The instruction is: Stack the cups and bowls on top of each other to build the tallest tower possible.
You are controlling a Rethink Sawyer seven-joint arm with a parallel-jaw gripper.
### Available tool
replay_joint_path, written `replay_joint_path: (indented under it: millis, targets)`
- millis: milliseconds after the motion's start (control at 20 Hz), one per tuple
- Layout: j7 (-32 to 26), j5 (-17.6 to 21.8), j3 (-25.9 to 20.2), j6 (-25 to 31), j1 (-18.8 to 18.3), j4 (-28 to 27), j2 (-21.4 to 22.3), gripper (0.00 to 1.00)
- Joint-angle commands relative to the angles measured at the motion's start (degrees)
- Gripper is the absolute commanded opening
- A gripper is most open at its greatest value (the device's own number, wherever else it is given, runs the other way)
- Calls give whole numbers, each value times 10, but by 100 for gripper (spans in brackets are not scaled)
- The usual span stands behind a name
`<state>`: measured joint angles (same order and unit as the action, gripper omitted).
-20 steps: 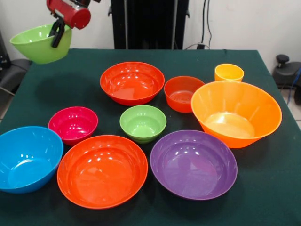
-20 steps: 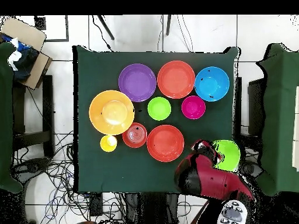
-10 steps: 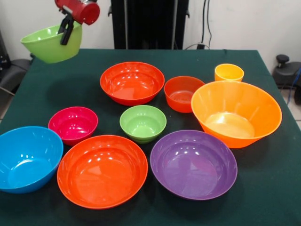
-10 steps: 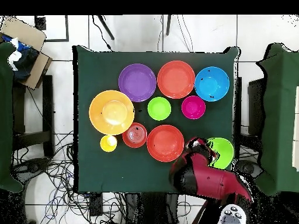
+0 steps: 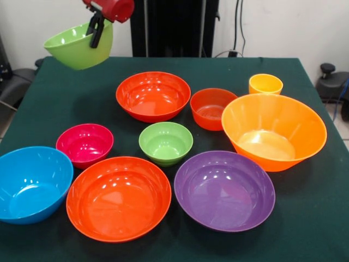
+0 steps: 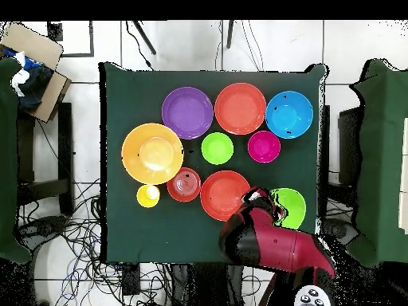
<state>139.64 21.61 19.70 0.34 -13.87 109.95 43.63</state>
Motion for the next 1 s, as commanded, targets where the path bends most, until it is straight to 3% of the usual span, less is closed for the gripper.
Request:
replay_joint_path:
  millis: [50, 650, 1000]
  targets:
    - [24, -21, -77, 80, 10, 29, 12, 0]
    - [47, -61, -80, 107, 33, 36, 24, 0]
    - [60, -98, -60, 123, 66, 18, 15, 0]
